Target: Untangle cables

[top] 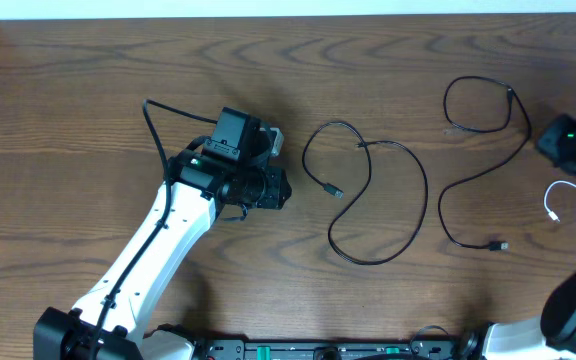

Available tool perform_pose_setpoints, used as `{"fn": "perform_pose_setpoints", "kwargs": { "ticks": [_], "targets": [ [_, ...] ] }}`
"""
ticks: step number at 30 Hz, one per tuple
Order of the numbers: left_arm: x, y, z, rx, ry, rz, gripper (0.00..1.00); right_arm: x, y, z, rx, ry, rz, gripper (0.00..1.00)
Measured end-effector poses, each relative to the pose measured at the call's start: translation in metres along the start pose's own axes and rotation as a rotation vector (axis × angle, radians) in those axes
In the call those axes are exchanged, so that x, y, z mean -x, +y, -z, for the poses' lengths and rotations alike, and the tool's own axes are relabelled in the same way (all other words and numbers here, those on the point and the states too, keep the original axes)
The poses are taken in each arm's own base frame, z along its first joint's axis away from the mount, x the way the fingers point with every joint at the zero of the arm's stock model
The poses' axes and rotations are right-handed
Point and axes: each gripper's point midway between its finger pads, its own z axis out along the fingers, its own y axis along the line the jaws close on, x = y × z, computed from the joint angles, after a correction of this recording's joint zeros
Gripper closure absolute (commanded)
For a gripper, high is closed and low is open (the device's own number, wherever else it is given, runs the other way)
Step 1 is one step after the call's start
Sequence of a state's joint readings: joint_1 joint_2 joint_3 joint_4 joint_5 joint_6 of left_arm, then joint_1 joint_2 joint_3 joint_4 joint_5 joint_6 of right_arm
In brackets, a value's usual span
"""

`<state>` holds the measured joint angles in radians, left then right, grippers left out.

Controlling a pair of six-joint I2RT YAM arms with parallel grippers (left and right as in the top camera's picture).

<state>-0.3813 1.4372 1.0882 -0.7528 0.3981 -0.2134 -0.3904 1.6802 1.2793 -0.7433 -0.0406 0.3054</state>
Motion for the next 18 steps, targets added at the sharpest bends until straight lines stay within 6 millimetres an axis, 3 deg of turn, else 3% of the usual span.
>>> {"fn": "perform_pose_setpoints", "kwargs": {
  "ticks": [7,11,18],
  "targets": [
    [0.0,0.0,0.0,0.0,0.0,0.0,0.63,-0.031,0.017,-0.046,-0.018,0.132,0.022,0.64],
    [0.0,0.0,0.0,0.0,0.0,0.0,0.63,-0.039,0.025,-0.07,-0.034,0.154,0.019,0.64],
    [0.0,0.0,0.0,0.0,0.0,0.0,0.63,-0.047,0.033,-0.082,-0.106,0.144,0.028,0.64]
  ]
}}
